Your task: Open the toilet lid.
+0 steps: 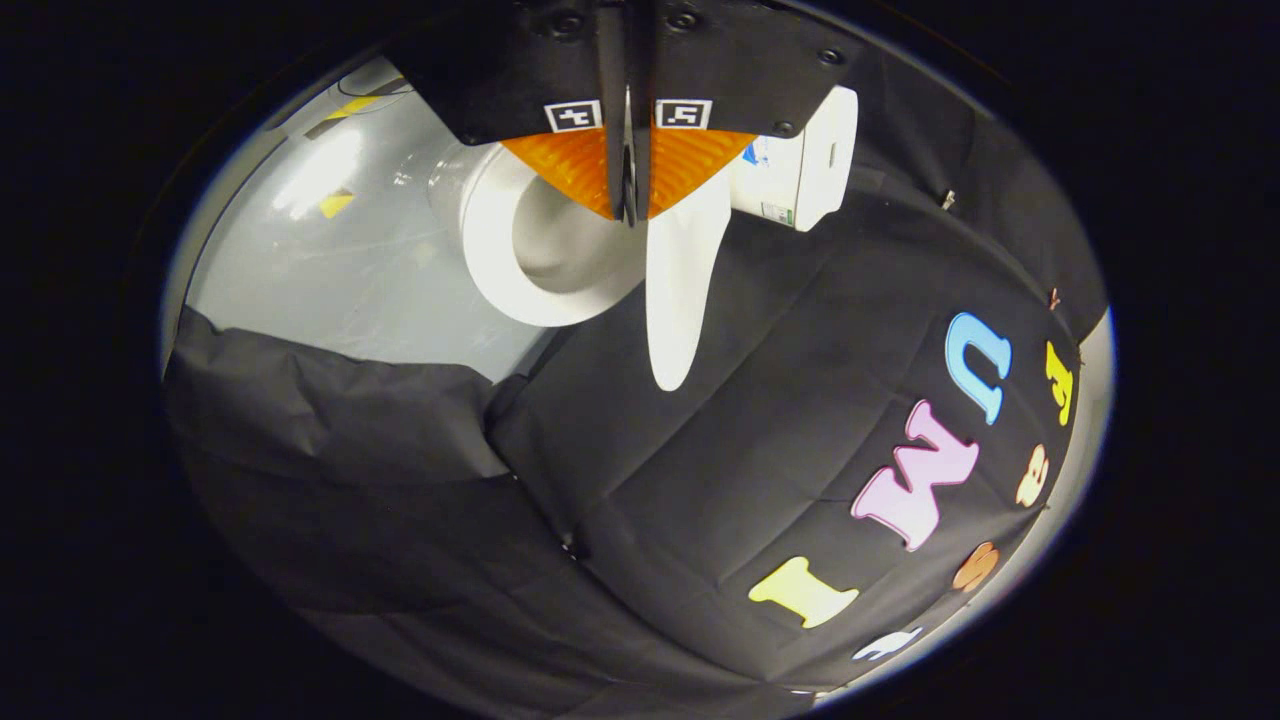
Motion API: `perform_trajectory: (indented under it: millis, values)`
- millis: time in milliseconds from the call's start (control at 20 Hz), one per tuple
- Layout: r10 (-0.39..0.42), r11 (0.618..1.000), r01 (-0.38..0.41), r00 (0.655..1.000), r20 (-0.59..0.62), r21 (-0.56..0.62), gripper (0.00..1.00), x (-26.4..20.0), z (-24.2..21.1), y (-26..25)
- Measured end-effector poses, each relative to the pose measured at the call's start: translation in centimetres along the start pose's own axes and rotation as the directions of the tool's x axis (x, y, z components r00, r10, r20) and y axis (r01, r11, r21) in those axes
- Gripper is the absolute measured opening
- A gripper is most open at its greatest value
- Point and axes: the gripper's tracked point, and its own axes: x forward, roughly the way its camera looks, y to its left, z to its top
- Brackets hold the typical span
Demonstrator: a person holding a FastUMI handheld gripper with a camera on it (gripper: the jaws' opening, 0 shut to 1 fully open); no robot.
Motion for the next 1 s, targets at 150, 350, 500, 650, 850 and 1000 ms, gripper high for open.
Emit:
perform_trajectory:
  millis: [150, 350, 500, 650, 850, 1000]
  values:
    - [0.020, 0.998, -0.019, 1.000, 0.012, -0.057, 0.05, -1.0, -0.2, 3.9]
    - [-0.020, 0.984, 0.031, 0.998, 0.065, -0.173, 0.05, -1.6, -0.7, 7.4]
    - [-0.030, 0.978, 0.049, 0.995, 0.094, -0.202, 0.05, -2.1, -1.1, 9.8]
    - [-0.035, 0.972, 0.061, 0.993, 0.115, -0.229, 0.05, -2.7, -1.7, 12.0]
    - [-0.031, 0.962, 0.066, 0.991, 0.131, -0.267, 0.06, -3.2, -2.8, 14.9]
    - [-0.022, 0.954, 0.062, 0.990, 0.136, -0.294, 0.06, -3.5, -3.7, 16.9]
